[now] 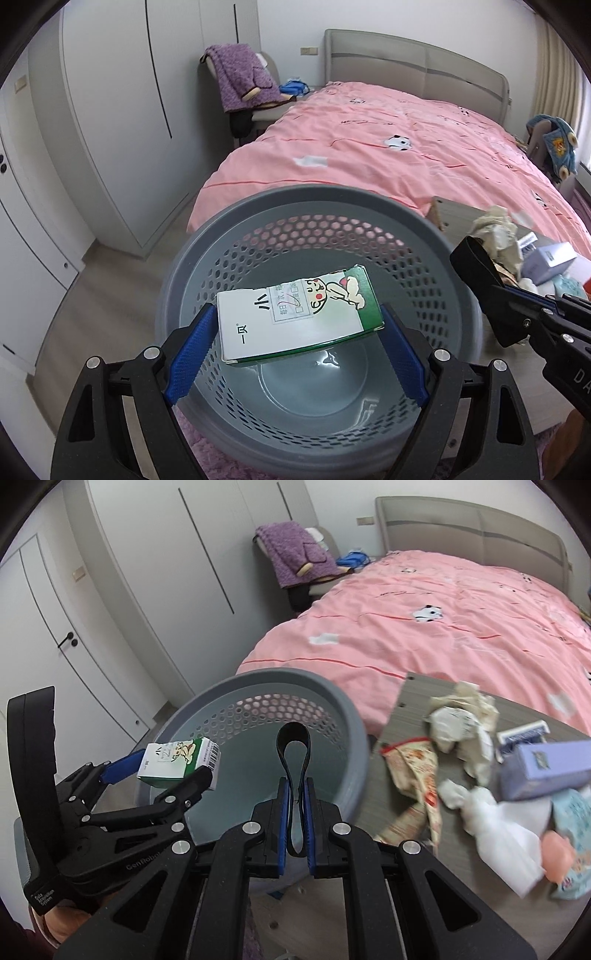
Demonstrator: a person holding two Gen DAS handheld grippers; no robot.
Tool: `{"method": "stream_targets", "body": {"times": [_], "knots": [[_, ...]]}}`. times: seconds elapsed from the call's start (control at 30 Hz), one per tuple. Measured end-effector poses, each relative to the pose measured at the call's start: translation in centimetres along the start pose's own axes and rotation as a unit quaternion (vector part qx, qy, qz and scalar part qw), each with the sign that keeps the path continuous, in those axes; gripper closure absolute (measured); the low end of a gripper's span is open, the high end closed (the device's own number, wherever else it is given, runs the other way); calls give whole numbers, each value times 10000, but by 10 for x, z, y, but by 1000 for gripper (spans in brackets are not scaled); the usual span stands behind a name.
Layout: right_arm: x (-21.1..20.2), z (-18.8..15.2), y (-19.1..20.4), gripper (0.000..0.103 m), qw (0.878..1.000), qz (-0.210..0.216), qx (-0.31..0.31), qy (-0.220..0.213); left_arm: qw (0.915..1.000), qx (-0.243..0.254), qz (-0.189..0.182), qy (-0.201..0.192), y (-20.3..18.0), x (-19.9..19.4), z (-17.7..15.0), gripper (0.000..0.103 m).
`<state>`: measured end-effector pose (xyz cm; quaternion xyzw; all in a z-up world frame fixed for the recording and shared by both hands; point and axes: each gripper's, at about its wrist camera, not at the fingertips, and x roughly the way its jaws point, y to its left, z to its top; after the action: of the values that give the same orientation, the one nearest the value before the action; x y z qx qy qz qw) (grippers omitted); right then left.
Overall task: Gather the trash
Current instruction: 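Carry the band and carton over the grey-blue basket with both tools, then open both tools to drop the band and carton into the basket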
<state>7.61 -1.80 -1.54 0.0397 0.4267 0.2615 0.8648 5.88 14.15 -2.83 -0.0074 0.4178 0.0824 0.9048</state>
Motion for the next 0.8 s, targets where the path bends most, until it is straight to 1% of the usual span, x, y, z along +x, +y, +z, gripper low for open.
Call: {"method": "stream_targets", "body": {"times": [0.2,0.33,0.43,0.5,0.53,0.57,0.8], "knots": [[13,5,3,92,9999,54,-53,112,9998,-174,24,102,12,12,3,20],[13,5,4,91,9999,56,-79,96,9997,-228,17,129,16,14,3,20],[12,5,2,81,10000,46,-55,49,9995,-275,-14,148,17,16,4,19],[9,5,3,67,10000,35,-52,-18,9995,-271,38,134,17,15,4,19],[10,7,3,65,10000,25,-58,-40,9995,-270,53,130,17,15,3,19],[8,7,3,64,9999,23,-73,-65,9995,-268,71,130,17,15,3,19],[6,7,6,63,9999,8,-106,-108,9992,-319,121,199,20,16,3,19]]}}
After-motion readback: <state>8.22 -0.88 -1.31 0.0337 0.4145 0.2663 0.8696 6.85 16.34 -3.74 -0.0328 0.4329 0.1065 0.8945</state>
